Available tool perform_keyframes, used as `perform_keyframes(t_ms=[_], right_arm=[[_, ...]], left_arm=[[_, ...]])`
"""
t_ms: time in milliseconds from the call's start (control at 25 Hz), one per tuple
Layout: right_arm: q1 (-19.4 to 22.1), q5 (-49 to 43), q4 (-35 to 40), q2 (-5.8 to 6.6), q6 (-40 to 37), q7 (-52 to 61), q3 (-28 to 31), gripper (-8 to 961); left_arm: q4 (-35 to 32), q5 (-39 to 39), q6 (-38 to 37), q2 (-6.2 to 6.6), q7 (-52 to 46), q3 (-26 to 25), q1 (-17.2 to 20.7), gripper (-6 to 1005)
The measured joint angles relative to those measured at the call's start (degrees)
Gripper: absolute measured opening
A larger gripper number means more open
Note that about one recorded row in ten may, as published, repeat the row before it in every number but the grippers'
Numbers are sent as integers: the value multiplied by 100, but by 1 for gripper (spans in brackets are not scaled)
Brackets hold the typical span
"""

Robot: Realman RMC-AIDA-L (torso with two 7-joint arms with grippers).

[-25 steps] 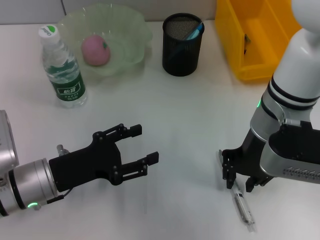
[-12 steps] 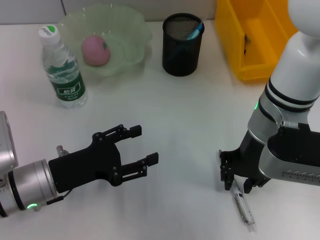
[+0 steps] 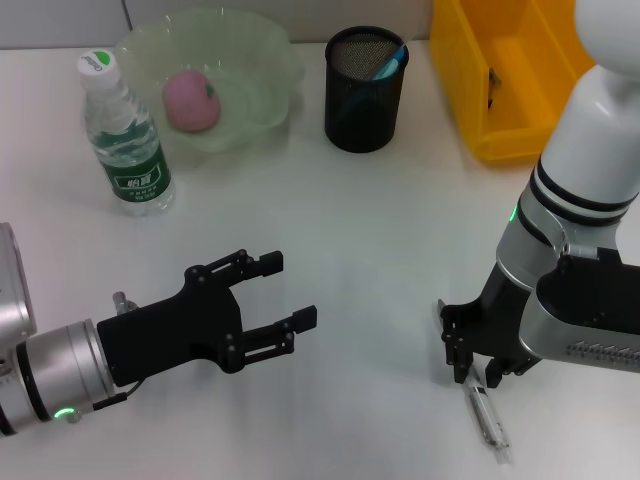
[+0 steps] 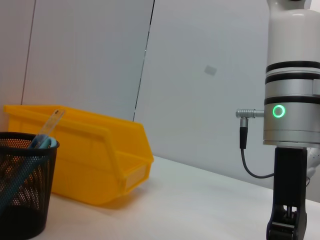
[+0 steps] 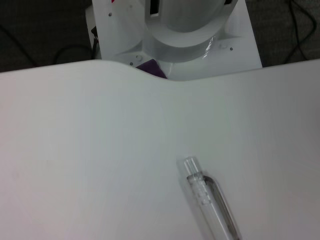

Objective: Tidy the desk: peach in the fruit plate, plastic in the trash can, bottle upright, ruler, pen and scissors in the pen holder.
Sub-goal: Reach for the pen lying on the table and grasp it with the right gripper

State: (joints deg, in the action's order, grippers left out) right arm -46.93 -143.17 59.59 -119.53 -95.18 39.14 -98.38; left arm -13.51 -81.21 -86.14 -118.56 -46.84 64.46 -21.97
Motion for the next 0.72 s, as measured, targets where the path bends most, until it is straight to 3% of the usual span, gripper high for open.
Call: perform_keyframes(t_ms=[720], right_arm=[[-61, 1, -107, 0, 1, -55, 3, 263]], left_arm=[[-2, 0, 0, -7, 0, 22, -18, 783]])
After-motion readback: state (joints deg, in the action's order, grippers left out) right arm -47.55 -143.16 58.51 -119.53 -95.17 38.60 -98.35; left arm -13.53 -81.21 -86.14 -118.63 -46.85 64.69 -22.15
